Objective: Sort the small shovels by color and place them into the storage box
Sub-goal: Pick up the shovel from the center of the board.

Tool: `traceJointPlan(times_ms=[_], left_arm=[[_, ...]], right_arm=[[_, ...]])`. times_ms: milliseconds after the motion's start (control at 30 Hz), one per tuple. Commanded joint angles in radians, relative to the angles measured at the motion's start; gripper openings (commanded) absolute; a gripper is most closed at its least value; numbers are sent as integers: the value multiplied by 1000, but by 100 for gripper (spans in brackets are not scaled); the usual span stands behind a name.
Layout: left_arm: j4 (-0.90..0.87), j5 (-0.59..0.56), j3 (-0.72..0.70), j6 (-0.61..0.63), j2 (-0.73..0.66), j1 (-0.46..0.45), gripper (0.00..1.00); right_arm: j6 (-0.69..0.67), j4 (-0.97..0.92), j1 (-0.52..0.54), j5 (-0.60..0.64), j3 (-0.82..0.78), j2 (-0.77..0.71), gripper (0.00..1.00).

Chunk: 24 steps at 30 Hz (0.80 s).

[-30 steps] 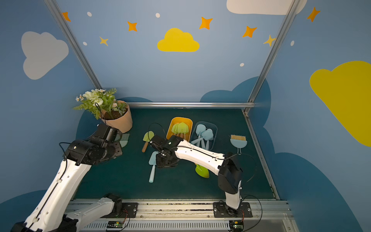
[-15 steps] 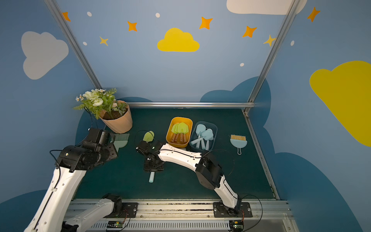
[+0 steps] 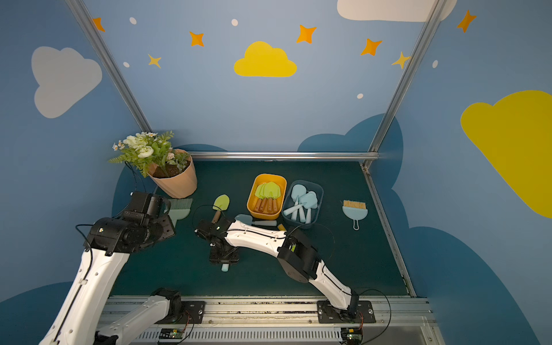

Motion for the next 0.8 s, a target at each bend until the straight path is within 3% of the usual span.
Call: traceJointPlan(times_ms=[0,767], left_arm=[[28,26,-12,22,5,10,48],[60,72,-38,76,-7,78,48]], right_arm=[[25,-56,2,19,32,26,56],[32,-77,-4,-19,91,124,47]])
